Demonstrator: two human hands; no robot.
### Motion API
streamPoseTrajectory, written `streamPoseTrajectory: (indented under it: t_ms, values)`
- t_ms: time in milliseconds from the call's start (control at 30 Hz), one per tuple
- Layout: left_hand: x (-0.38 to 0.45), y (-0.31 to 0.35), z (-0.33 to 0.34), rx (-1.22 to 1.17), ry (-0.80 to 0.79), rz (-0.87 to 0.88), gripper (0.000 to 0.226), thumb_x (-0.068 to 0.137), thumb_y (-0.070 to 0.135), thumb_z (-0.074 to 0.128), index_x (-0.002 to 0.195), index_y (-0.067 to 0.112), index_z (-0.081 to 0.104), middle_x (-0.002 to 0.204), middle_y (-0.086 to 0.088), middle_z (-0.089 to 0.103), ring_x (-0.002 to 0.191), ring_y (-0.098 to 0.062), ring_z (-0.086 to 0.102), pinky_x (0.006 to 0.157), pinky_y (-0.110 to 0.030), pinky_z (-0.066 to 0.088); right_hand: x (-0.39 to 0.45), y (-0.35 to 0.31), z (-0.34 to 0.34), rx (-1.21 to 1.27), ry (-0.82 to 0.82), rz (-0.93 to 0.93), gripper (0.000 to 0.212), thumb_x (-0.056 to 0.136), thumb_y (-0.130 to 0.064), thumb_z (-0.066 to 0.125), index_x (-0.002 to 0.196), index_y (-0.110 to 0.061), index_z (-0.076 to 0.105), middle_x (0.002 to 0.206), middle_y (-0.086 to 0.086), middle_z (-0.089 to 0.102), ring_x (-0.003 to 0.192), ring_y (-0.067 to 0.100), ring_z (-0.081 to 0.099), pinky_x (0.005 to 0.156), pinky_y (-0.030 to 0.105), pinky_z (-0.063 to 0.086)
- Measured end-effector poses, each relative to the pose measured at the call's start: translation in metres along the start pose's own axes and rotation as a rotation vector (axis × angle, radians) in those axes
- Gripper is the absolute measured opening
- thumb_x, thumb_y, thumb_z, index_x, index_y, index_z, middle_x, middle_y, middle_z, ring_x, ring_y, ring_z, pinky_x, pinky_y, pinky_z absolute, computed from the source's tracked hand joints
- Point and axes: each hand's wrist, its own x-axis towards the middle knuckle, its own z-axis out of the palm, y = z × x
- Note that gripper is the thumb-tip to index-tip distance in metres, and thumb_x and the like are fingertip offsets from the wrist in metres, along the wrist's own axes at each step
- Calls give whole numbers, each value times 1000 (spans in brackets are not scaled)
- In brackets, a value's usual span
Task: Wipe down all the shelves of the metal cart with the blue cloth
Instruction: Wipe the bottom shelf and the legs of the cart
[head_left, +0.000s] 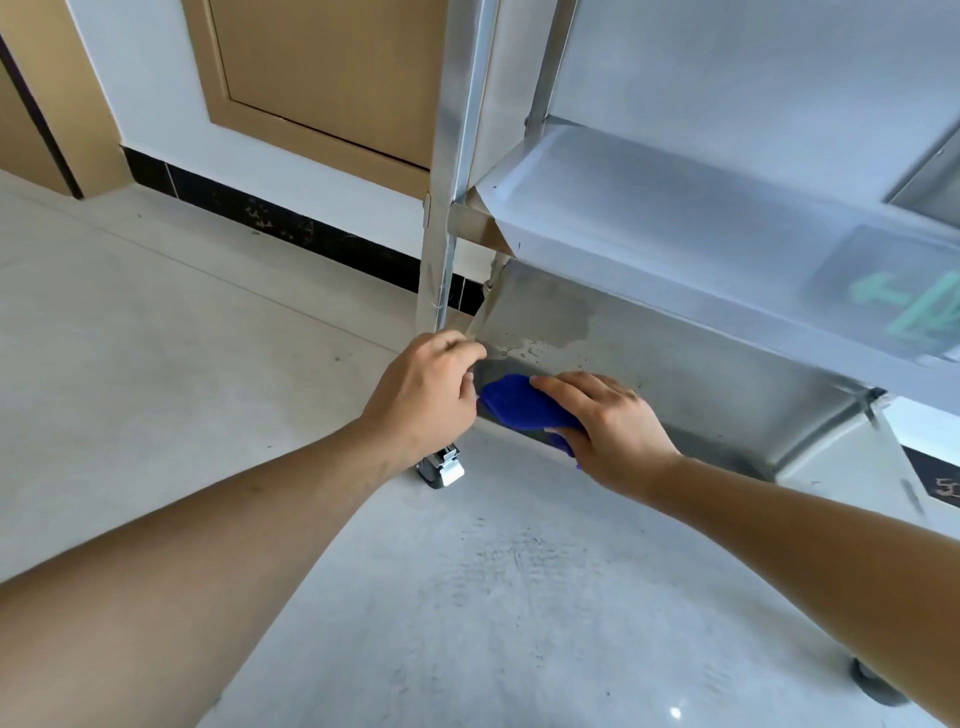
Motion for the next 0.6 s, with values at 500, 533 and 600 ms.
streamPoseTrajectory:
  t_ms: [500, 533, 600]
  values:
    - [10, -12, 58, -93, -84, -117, 30, 92, 12, 50, 120, 10, 61, 118, -6, 64, 107, -22, 58, 89, -34, 51, 27, 22, 93, -79, -527, 338, 81, 86, -82, 6, 158, -46, -3, 170, 5, 6, 155, 35, 2, 123, 56, 3]
    - [11, -13, 63, -97, -89, -135, 30, 92, 12, 50, 120, 10, 61, 118, -6, 64, 109, -23, 57, 91, -35, 50, 29, 20, 100, -80, -505, 359, 83, 83, -84, 4, 157, -47, -5, 170, 4, 5, 154, 35, -1, 123, 58, 1]
    - [13, -16, 72, -101, -80, -153, 31, 91, 11, 52, 120, 8, 62, 118, -8, 64, 112, -24, 57, 95, -33, 47, 42, 22, 107, -46, -486, 411, 85, 78, -84, 2, 156, -50, -4, 170, 1, 4, 155, 34, -3, 122, 58, -3]
